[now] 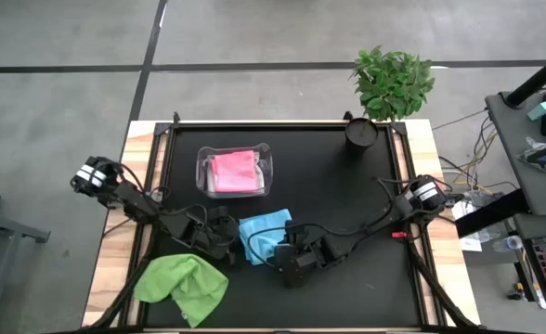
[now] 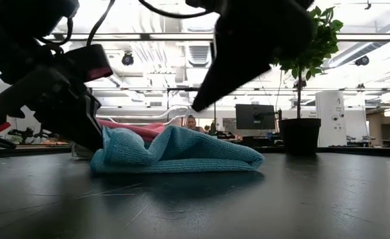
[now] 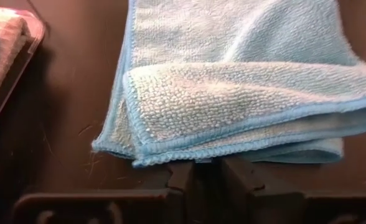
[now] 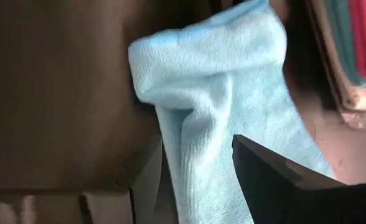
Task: Fold microfiber towels
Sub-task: Fold the blue microfiber cloth
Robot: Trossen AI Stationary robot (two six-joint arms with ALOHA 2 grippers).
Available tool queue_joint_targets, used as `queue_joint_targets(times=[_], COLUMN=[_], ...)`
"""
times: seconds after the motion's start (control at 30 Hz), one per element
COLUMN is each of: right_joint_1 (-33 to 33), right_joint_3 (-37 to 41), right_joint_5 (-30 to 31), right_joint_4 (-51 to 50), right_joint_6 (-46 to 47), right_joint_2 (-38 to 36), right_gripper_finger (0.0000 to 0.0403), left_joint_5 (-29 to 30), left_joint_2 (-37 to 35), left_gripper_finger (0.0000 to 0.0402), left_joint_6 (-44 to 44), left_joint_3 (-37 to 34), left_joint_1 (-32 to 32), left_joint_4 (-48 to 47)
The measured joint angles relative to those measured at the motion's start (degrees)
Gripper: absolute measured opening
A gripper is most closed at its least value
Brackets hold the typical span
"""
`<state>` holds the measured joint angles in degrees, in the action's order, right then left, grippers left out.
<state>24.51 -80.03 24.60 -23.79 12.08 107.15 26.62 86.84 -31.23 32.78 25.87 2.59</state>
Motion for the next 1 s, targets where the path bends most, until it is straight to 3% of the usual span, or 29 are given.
queue_joint_targets(times=[0.23,0.47,0.8,1.0], right_joint_1=[0.0,0.0,0.0,0.0], right_joint_3=[2.9,4.7,4.8,4.8], right_joint_5=[1.0,1.0,1.0,1.0], right_joint_4=[1.8,5.2,5.5,6.4], right_joint_6=[1.9,1.9,1.6,1.3], right_joint_2=[0.0,0.0,0.0,0.0], right_gripper_finger=[0.0187,0.0187,0.0187,0.0187], left_joint_5=[-5.2,-5.0,-6.7,-7.1], left_joint_2=[-1.8,-1.8,-4.5,-6.7], left_gripper_finger=[0.013,0.021,0.0219,0.0219], left_joint_6=[-3.0,-5.8,-6.2,-11.5], left_joint_3=[-0.2,-0.2,0.3,0.2], left_joint_1=[0.0,-1.7,-2.4,-3.9], left_joint_4=[-0.1,0.0,0.0,0.0])
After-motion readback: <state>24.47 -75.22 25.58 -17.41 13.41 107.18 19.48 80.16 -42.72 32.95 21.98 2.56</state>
